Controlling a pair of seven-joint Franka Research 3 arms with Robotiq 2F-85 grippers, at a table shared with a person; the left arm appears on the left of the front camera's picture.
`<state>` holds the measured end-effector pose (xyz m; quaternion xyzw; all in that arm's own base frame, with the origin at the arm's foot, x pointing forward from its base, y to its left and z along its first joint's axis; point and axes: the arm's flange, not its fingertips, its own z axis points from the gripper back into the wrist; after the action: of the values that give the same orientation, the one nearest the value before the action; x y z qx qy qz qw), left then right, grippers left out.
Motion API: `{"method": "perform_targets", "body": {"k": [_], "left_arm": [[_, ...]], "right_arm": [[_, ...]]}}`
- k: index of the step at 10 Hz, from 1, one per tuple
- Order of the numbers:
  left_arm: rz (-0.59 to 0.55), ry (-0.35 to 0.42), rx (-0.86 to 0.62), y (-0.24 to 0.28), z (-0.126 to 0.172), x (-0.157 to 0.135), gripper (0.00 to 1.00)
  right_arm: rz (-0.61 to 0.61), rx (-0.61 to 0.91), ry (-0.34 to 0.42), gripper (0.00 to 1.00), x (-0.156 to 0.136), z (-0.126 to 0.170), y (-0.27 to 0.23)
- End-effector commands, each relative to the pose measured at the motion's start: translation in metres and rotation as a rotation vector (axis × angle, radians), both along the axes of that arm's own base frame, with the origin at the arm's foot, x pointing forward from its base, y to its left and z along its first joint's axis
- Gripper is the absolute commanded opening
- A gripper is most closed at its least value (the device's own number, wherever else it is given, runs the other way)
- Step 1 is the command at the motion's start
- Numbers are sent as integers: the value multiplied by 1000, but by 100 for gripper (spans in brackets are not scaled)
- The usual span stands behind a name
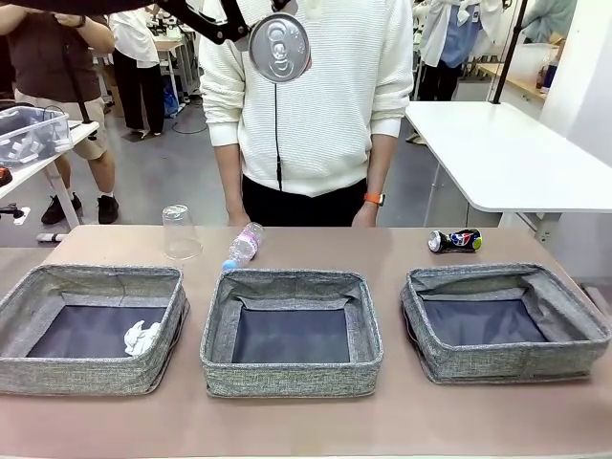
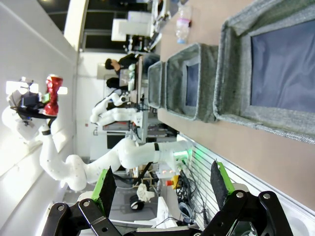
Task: Sort the waste into the appropriate baskets.
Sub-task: Place the picked waste into the Fabric basket indicated by the person.
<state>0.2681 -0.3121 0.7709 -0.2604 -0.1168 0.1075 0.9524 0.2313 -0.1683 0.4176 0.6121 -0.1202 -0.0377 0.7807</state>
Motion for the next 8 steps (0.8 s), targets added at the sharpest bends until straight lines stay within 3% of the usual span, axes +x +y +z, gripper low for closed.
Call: {"method": "perform_targets", "body": {"k": [1,8], "left_arm": [[-2,-6,-6,2,3,-2,31],[-2,-6,-6,2,3,-2,31]], "right_arm": [[-8,-1,4,100,2,4,-1],[-8,-1,4,100,2,4,-1]]}}
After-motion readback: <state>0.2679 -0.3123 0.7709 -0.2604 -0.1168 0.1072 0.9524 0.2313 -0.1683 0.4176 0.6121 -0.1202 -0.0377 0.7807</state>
